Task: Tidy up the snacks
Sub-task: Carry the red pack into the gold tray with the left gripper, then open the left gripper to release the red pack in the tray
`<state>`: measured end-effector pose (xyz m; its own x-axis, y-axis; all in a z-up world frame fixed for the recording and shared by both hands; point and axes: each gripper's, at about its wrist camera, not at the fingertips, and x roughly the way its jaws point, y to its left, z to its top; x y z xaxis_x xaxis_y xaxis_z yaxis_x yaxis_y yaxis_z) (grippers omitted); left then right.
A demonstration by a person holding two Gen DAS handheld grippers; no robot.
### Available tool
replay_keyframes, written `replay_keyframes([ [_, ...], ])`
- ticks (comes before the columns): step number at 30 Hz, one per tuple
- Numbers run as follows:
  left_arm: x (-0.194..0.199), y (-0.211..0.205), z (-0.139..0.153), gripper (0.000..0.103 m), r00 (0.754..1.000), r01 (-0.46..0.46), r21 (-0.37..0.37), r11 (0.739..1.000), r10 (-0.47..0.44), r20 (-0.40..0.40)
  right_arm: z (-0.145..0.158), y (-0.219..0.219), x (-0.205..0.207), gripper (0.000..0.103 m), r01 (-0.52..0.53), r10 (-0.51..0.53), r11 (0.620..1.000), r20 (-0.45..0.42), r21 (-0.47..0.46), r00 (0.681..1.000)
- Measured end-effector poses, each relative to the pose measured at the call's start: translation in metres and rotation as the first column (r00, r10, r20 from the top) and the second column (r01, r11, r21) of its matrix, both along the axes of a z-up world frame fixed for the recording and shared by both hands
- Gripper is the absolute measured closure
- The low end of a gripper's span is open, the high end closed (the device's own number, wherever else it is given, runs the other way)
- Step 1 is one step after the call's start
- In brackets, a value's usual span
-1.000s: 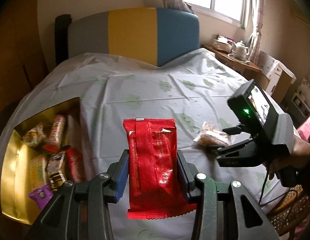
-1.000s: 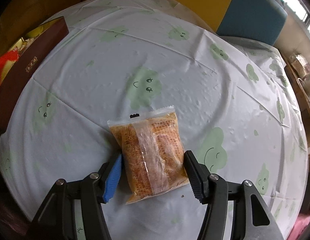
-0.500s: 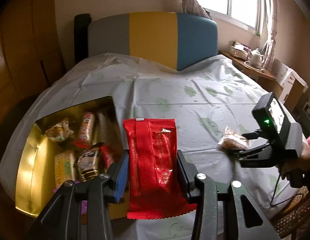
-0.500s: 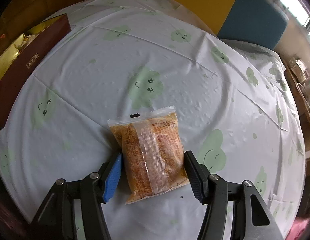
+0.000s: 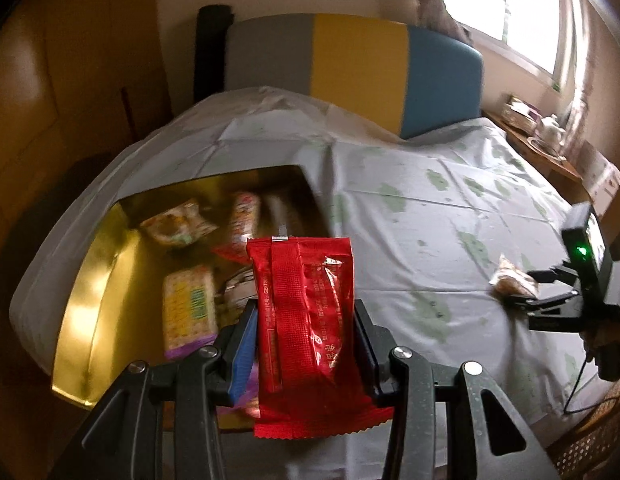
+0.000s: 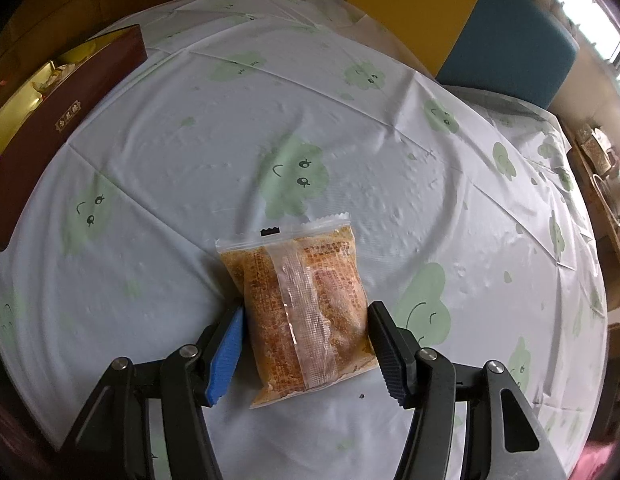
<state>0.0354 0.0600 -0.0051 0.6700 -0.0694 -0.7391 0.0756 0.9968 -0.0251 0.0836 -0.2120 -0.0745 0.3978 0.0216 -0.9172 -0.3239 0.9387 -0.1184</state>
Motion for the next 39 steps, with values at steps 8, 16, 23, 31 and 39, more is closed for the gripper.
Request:
replay_keyframes([
  [8,0.001,0.087,-0.002,0.059,0.974,-0.225,-0.121,0.967,0.219,-0.059,0.0,0.0,0.0,0.042,-0.003,0.003,1.0,0.003,-0.004,1.0],
  [16,0.011,0.141,-0.02,0.059,0.924,-0.379,-0.248,0.892,0.347,-0.163,0.001,0.002,-0.001,0.042,-0.013,0.014,1.0,0.006,-0.02,1.0],
  [23,0.028,0.133,-0.035,0.056,0.923,-0.369,-0.197,0.908,0.334,-0.191,0.001,0.002,-0.001,0.042,-0.013,0.013,1.0,0.007,-0.022,1.0],
  [31,0.034,0.123,-0.05,0.054,0.918,-0.362,-0.104,0.926,0.334,-0.214,0.001,0.003,-0.002,0.042,-0.016,0.016,0.999,0.01,-0.03,1.0],
  [39,0.03,0.122,-0.044,0.036,0.917,-0.367,-0.03,0.93,0.356,-0.181,0.002,0.003,-0.002,0.042,-0.019,0.02,0.999,0.014,-0.038,1.0],
])
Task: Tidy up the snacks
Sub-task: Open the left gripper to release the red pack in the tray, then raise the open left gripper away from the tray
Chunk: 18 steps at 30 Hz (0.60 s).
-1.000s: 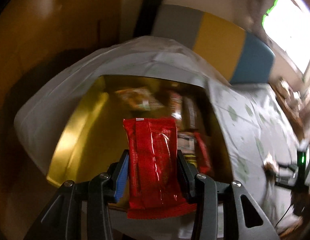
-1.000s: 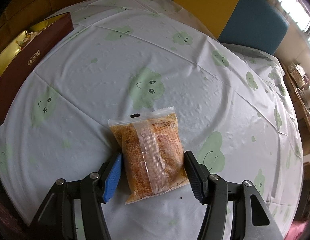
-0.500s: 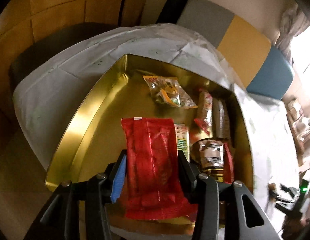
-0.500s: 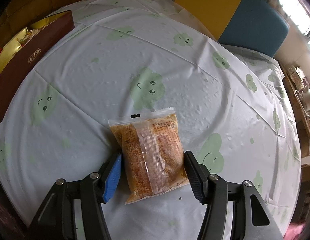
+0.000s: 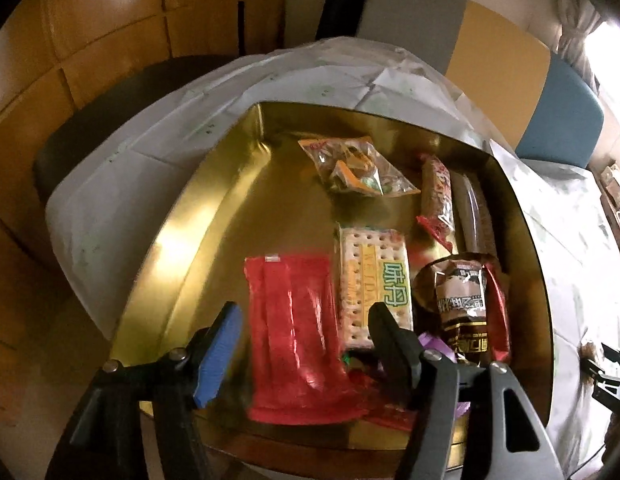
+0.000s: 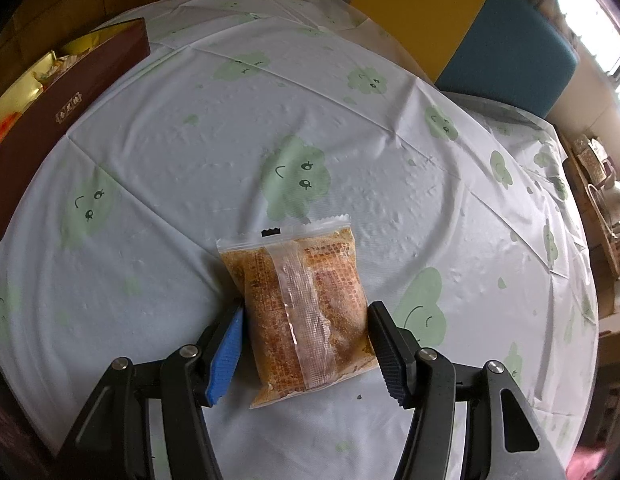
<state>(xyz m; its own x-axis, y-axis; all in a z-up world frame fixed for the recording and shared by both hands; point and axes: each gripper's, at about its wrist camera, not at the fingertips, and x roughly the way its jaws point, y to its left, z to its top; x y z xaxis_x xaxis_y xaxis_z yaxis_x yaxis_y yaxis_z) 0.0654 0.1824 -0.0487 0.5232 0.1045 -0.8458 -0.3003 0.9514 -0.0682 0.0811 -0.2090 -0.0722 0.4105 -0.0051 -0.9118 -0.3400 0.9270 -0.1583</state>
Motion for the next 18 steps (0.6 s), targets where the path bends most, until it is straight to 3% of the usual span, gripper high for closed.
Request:
replay_keyframes([
  [8,-0.02,-0.01,0.027,0.036,0.994,-0.021,0.026,0.999,0.018,0.107,0.0,0.001,-0.001,0.042,0.004,-0.004,1.0,0.004,-0.01,1.0],
  [18,-0.036,-0.028,0.041,0.036,0.988,0.006,0.056,0.998,-0.015,0.152,0.002,0.003,-0.004,0.043,-0.002,0.003,1.0,0.012,-0.021,1.0],
])
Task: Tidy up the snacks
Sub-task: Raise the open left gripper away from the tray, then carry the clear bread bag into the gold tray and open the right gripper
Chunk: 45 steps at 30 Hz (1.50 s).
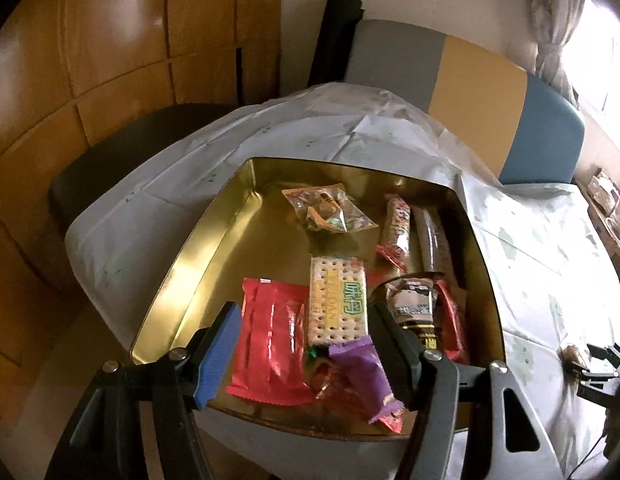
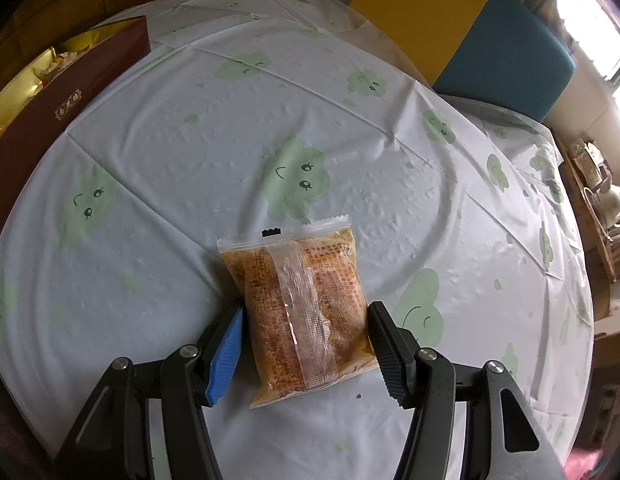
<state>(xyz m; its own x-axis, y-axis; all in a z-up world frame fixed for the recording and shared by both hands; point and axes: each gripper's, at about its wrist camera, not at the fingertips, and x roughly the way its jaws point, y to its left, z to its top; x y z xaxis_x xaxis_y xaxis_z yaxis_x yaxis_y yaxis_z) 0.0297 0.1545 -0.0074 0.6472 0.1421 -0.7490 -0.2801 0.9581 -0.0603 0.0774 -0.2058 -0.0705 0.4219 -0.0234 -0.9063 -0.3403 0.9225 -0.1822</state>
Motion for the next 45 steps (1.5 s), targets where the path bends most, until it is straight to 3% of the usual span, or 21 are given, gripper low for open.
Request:
replay_keyframes([
  [15,-0.008,-0.025,0.002,0.036,0.997,0.071,0.028,0.997,-0.071,0.014,-0.001,-0.002,0.003,0.043,0.011,-0.011,1.0,-0.013,0.022,1.0],
  [33,-0.014,-0.024,-0.002,0.036,0.995,0.102,-0.003,0.995,-0.102,0.02,-0.003,0.0,0.014,0.043,0.063,-0.063,0.998,-0.062,0.003,0.996],
  [39,-0.014,-0.021,-0.003,0.036,0.995,0.095,-0.011,0.995,-0.094,0.017,0.014,0.016,0.013,0.043,0.057,-0.053,0.996,-0.045,0.071,0.998],
  [45,-0.015,-0.014,-0.005,0.036,0.997,0.08,-0.02,0.997,-0.079,0.018,0.047,0.059,0.011,0.043,-0.041,0.04,0.986,0.007,0.164,0.999],
])
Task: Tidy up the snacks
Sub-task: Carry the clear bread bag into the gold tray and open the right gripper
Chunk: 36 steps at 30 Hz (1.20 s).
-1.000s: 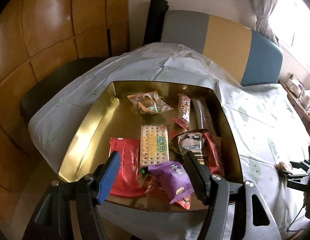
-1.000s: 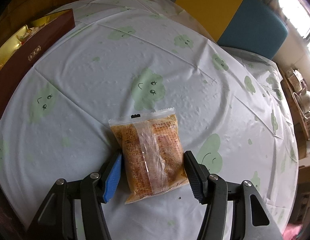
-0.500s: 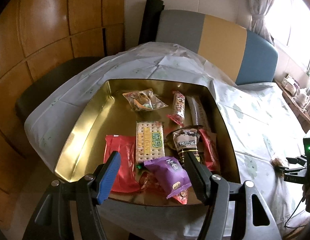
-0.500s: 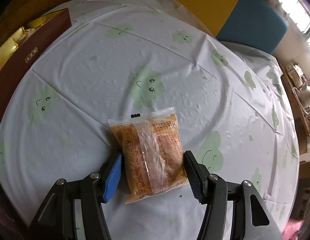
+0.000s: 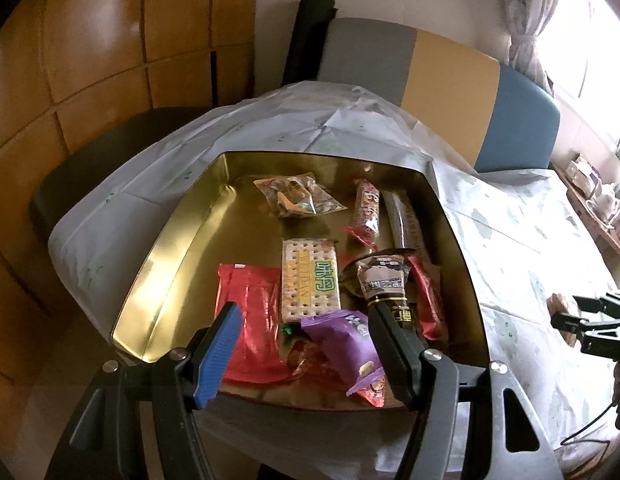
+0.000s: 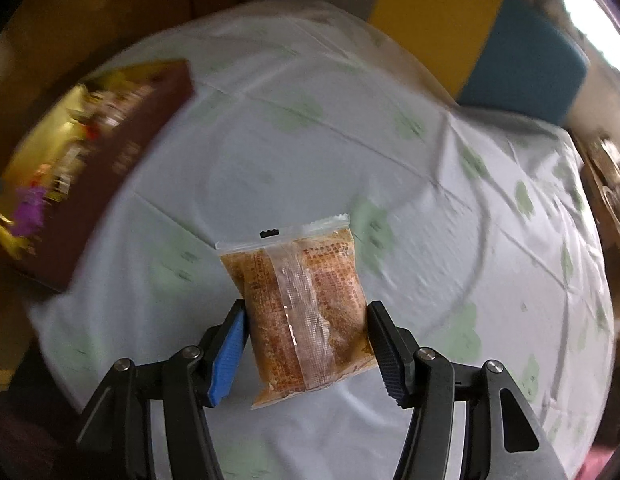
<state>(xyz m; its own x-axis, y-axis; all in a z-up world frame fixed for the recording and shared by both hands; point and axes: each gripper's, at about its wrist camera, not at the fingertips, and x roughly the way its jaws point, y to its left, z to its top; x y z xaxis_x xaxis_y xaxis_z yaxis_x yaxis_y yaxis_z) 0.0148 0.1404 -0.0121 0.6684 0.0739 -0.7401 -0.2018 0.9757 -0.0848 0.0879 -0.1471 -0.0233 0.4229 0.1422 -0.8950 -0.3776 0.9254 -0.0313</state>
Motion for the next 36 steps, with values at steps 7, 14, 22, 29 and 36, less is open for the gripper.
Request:
replay_keyframes([
  [7,-0.001,0.015,0.004,0.036,0.999,-0.046,-0.012,0.999,0.047,0.018,0.045,0.076,0.004,0.043,-0.151,0.143,0.983,0.084,0.102,0.986],
  [14,-0.003,0.027,0.002,0.036,0.997,-0.071,-0.018,0.997,0.072,0.012,0.063,0.17,0.03,0.043,-0.284,0.265,0.947,0.131,0.151,0.955],
  [22,-0.004,0.039,-0.008,0.036,0.996,-0.091,-0.025,0.996,0.091,-0.014,0.009,0.234,0.061,0.041,-0.315,0.312,0.945,0.046,0.084,0.949],
  [29,-0.001,0.037,-0.013,0.036,0.995,-0.094,-0.031,0.995,0.093,-0.023,0.014,0.213,0.048,0.039,-0.303,0.294,0.945,0.084,0.122,0.952],
  [36,-0.001,0.027,-0.006,0.036,0.997,-0.072,-0.002,0.997,0.072,-0.014,-0.008,0.215,0.051,0.056,-0.283,0.279,0.957,0.053,0.071,0.959],
])
